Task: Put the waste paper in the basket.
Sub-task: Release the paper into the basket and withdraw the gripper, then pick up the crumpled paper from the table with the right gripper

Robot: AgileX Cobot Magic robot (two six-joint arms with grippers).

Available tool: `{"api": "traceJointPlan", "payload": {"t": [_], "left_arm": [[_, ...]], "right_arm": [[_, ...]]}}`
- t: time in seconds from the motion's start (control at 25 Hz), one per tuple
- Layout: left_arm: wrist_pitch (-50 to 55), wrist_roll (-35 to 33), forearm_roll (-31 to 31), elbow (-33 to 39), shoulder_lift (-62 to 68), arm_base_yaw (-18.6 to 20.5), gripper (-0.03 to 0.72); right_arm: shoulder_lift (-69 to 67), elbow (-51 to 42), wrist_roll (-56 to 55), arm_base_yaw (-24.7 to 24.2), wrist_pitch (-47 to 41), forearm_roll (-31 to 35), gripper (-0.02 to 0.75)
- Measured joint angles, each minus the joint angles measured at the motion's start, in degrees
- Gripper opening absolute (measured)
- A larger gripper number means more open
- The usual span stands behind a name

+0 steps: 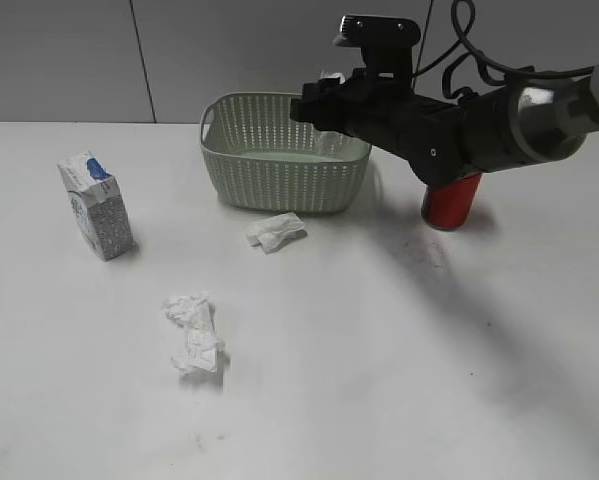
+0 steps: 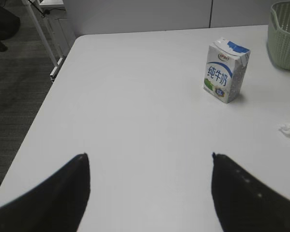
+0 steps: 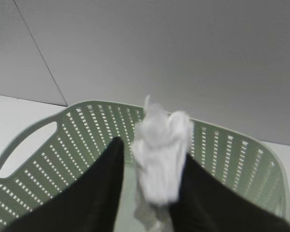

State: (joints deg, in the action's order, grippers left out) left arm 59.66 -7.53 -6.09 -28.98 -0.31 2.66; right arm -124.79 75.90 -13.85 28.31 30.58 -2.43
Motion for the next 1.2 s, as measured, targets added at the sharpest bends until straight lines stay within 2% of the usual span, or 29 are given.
{"api": "traceJointPlan", "payload": {"t": [0.12,0.2,0.32,0.44,0.64,0.76,0.88,1.0,1.2], "left_arm": [[0.0,0.0,0.1,0.0,0.0,0.0,0.572],[0.0,0.0,0.1,0.0,0.0,0.0,0.572],[0.0,0.0,0.1,0.0,0.0,0.0,0.572],[0.0,0.0,0.1,0.0,0.0,0.0,0.572],[0.0,0.0,0.1,0.0,0.0,0.0,0.572],[0.0,0.0,0.2,0.0,0.0,0.0,0.572],[0.0,0.0,0.2,0.0,0.0,0.0,0.572],[0.0,0.0,0.2,0.0,0.0,0.0,0.572],[0.0,0.0,0.2,0.0,0.0,0.0,0.572]], "right_arm": [[-0.1,0.2,0.0,0.0,0.2,0.2,0.553],[0.0,0.3,0.0,0.0,-0.2,-0.4,0.610],[2.1,0.3,0.0,0.3,-4.6,-2.1,0.622],[7.2,0.3,0.0,2.2,-14.4,-2.5,0.622],[14.7,0.6,0.0,9.6,-35.4,-2.8,0.615],[15.0,0.6,-0.8,13.4,-44.5,-1.9,0.593],[13.0,0.6,-11.4,15.0,-47.3,-1.3,0.585],[9.0,0.6,-23.7,15.0,-46.6,-4.0,0.584],[1.2,3.7,-29.6,14.9,-45.1,-10.8,0.583]]}}
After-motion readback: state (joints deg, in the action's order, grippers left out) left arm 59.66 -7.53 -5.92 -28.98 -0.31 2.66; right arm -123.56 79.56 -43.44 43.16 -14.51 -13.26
